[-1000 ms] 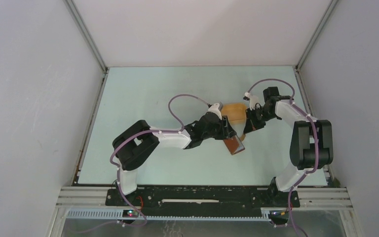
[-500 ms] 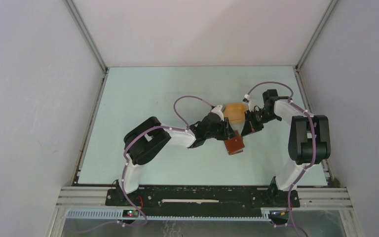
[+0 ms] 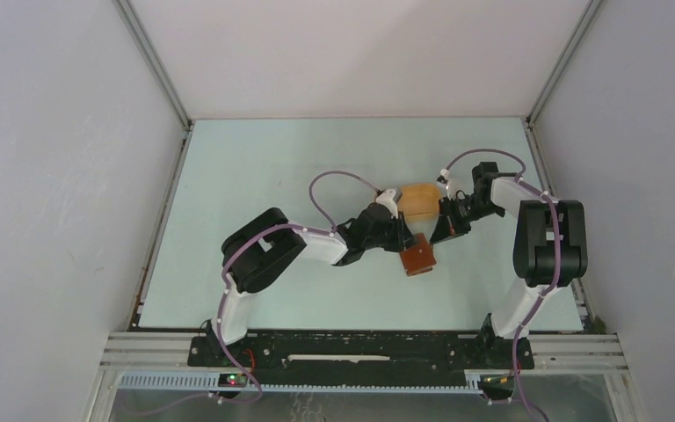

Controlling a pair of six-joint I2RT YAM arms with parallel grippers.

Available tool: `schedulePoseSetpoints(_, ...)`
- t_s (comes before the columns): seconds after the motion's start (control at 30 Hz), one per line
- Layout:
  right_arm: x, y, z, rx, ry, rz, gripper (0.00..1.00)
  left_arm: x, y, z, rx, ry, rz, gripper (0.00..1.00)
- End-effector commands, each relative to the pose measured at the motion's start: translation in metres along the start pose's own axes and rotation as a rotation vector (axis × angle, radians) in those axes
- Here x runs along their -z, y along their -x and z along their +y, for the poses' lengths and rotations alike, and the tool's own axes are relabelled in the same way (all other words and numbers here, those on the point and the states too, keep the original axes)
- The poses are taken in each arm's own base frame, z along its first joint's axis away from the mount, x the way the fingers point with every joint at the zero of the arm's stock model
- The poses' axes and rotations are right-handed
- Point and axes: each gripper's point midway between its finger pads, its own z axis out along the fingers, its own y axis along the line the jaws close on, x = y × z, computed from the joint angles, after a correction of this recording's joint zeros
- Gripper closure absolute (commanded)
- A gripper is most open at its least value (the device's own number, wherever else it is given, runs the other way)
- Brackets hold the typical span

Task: Put the credit cards into the card holder
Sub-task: Close the card holder at the center of the board.

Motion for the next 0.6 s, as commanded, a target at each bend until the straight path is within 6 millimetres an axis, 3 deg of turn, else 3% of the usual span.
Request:
schedulePoseSetpoints(0.0,0.008,0.013,0.007,0.005,0.018,-0.034,1.00,0.014,-0.011,-0.002,-0.115,-0.023,0.021,0.82)
schedulePoseSetpoints(0.23,0.010,0.015,0.017,0.015,0.056,-0.042,1.00,0.026,-0.019,0.006,-0.193,0.014,0.050,0.82)
schedulePoseSetpoints(0.37,-0.001,0.013,0.030,0.052,0.042,-0.004,1.00,0.025,-0.026,0.004,-0.212,0.008,0.076,0.82)
schedulePoseSetpoints(0.57,0.001,0.019,0.016,0.097,-0.100,-0.016,1.00,0.031,-0.034,0.000,-0.229,0.000,0.094,0.81)
